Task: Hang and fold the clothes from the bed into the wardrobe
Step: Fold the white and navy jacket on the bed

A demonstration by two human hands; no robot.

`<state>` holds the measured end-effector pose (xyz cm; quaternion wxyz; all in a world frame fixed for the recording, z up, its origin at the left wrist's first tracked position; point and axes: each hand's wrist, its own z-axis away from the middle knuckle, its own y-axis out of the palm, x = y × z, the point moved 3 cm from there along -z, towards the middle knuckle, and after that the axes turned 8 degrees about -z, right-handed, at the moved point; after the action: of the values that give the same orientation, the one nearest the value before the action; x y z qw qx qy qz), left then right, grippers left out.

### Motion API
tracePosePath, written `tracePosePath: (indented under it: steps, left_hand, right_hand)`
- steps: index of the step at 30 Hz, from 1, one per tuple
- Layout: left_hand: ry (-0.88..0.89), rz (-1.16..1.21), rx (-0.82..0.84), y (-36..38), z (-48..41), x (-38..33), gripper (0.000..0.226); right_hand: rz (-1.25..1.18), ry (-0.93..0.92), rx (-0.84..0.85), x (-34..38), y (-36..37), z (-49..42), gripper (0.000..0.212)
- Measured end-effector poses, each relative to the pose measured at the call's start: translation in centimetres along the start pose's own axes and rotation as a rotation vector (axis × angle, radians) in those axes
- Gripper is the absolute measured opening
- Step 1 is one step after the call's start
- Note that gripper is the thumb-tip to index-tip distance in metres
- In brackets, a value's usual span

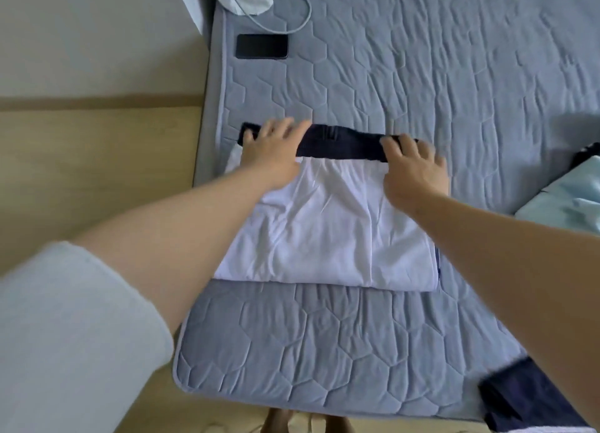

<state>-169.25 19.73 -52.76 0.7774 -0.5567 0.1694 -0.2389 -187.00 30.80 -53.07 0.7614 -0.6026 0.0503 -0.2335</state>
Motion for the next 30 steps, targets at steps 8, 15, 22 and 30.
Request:
tracePosePath:
  steps: [8,15,22,30]
  left_hand:
    - [-0.069,0.212,0.256,13.2,5.4,-0.3,0.054]
    - [-0.238,0.197,0.219,20.3,8.0,1.3,0.049]
    - [-0.731,0.343,0.039,22.5,7.5,5.8,0.072]
    - [-0.820,0.863,0.529,24.1,8.0,8.2,0.080]
  right_hand:
    - [-0.174,0.131,0.413,-0.1,11.1,5.2,0.054]
    - [-0.340,0.285,0.536,-1.4,17.8,6.7,0.049]
    - [-0.279,0.201,0.350,-2.7,20.0,6.5,0.047]
    - [-0.261,0.356,0.210,-3.5,20.4,7.8,0.046]
